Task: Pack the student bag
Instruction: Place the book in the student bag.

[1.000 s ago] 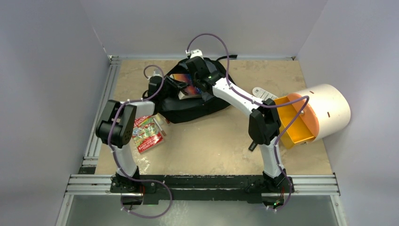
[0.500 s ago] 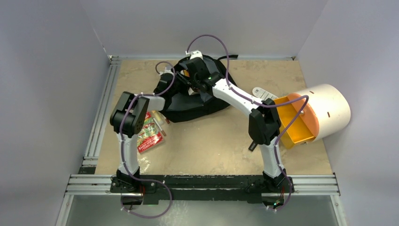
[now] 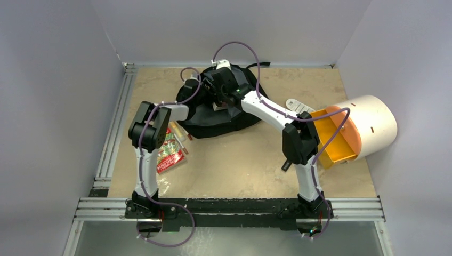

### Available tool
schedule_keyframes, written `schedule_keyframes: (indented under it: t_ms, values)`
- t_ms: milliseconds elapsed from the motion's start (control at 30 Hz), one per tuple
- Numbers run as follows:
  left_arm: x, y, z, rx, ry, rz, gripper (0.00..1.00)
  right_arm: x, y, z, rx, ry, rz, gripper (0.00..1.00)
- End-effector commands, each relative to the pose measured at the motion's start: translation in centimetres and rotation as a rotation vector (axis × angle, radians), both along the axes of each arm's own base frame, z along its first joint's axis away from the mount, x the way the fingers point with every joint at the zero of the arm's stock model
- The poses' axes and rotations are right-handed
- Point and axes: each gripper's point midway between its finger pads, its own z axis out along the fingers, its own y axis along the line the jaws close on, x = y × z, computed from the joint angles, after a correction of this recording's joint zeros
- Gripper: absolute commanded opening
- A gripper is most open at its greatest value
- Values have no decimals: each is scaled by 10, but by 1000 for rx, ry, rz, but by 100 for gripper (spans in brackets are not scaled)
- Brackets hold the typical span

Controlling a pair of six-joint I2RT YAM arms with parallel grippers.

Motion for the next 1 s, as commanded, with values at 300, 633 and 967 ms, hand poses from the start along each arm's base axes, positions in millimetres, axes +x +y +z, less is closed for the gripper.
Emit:
schedule_keyframes:
  t_ms: [300,633,967]
  values:
    - [-18,52,49,340,13,57,71,1,-2,41,74,-85,-23,0]
    - [-72,87,88,466,-22,78,74,7,-9,34,57,-82,-34,0]
    - [-185,166,120,614,-85,251,74,4,-5,28,53,-61,-7,18]
